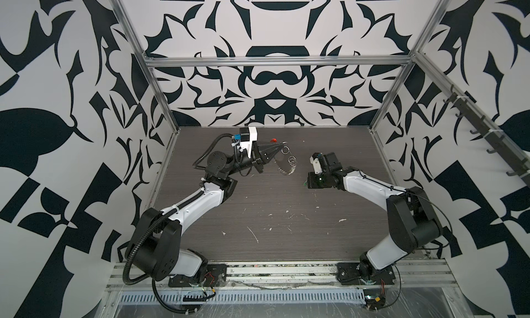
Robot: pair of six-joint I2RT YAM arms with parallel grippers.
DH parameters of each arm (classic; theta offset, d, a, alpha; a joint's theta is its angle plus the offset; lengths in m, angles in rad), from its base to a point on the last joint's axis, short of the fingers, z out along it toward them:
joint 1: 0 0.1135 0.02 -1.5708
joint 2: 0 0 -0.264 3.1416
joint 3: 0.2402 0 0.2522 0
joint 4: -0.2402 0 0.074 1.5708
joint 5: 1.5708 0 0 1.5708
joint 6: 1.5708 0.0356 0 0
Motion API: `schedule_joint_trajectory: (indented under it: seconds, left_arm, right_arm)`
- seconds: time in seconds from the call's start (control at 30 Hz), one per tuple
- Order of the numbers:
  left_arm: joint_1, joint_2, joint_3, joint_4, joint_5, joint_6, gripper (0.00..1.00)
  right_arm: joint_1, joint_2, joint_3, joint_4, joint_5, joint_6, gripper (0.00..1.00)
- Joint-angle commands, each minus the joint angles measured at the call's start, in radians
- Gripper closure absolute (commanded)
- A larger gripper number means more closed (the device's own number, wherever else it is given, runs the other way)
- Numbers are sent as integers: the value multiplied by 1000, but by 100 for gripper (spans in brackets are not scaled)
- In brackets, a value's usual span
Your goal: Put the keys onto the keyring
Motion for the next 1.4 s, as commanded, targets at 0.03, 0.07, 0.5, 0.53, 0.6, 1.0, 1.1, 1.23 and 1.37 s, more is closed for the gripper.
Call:
schedule_joint_trajectory:
  seconds: [0.03,0.07,0.5,0.53,0.6,1.0,1.1,1.23,1.37]
  left_arm:
    - [5,2,8,94,-44,-83,100]
    - [4,-2,6,93,-52,-86,100]
    - [4,-22,-2,53,-92,-98,100]
    - [4,-24,-1,40,-89,-89,100]
    - [4,-28,-2,20,-83,-74,100]
    - [20,-50,22,-194,41,51,100]
    - [37,-40,32,-261,90,80,100]
    - [67,-10,63,-333,182,82,100]
    - [86,10,82,-339,218,57,100]
  right_arm:
    - [4,26,42,-20,29,21,100]
    - [3,37,48,-24,30,21,100]
    - [3,130,104,-54,13,25,100]
    - [3,126,105,-60,13,23,100]
    - [3,109,110,-75,14,13,100]
    - [-5,-178,262,-198,8,-113,52]
    - [-6,-234,294,-129,-100,-123,57]
    - [-6,-299,276,46,-330,-117,75]
    - [-6,-313,261,179,-551,-61,76]
